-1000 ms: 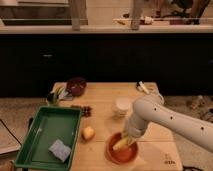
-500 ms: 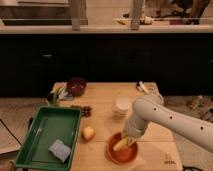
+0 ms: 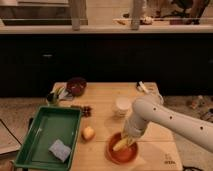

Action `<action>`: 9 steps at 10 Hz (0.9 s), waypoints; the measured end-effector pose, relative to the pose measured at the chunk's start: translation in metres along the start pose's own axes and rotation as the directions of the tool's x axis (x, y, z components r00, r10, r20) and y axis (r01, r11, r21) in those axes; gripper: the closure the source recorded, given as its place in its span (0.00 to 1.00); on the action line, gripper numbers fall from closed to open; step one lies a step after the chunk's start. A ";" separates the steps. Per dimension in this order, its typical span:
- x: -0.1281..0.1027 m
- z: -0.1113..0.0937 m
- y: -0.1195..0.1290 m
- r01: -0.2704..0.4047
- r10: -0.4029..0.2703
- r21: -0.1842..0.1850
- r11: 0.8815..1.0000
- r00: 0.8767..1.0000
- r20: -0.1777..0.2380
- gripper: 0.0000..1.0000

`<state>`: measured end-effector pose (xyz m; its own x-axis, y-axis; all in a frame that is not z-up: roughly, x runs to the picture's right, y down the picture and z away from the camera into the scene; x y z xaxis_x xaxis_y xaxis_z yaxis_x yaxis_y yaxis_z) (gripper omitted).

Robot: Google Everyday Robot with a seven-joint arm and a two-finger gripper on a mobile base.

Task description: Place banana in red bowl

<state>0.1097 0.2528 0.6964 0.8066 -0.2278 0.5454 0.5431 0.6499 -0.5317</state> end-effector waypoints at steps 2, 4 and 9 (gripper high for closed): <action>0.000 0.000 0.000 0.001 -0.001 0.000 1.000 1.000 0.001 0.27; -0.001 0.001 -0.001 0.004 -0.004 -0.001 1.000 1.000 0.002 0.20; -0.001 0.001 -0.001 0.007 -0.007 -0.006 1.000 1.000 0.002 0.20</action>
<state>0.1080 0.2532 0.6970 0.8024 -0.2305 0.5504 0.5498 0.6440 -0.5319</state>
